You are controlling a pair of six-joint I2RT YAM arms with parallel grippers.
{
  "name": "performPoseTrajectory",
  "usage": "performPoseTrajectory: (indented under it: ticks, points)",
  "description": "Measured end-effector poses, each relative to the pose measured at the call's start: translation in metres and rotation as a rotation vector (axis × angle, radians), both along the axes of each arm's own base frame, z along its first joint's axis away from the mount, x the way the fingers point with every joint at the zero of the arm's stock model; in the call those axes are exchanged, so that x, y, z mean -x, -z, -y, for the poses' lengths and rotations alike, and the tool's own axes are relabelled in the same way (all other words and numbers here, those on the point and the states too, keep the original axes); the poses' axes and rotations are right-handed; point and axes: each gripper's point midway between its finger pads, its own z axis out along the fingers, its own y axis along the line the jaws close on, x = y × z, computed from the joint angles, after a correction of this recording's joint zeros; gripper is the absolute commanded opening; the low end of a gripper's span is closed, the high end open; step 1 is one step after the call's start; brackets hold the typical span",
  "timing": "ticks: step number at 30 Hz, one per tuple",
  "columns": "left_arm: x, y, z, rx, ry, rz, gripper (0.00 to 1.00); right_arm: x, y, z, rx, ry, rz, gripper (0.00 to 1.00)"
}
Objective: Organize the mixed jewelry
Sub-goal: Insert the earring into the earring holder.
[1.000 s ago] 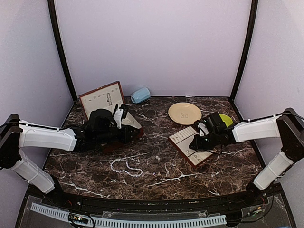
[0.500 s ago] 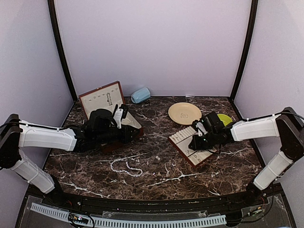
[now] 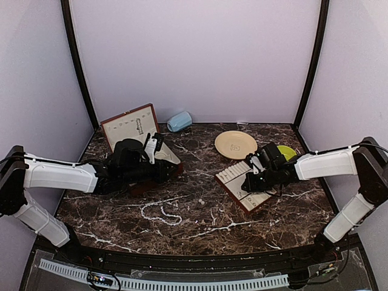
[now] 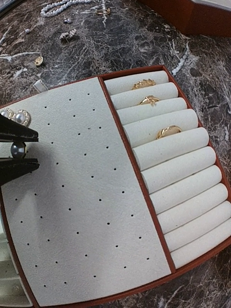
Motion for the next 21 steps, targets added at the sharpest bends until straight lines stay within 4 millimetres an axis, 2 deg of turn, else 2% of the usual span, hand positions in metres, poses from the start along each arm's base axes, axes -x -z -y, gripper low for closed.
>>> performPoseTrajectory:
  ticks: [11,21]
  points:
    - [0.0002,0.0,-0.0003,-0.001,0.0,-0.001,0.34,0.0001,0.0006,-0.0001,0.003,0.0,-0.001,0.03]
    - [-0.0016,-0.0025,-0.0051,-0.01,-0.025,0.007,0.34,-0.0022,0.0009,-0.0081,0.026,-0.017,0.014,0.02]
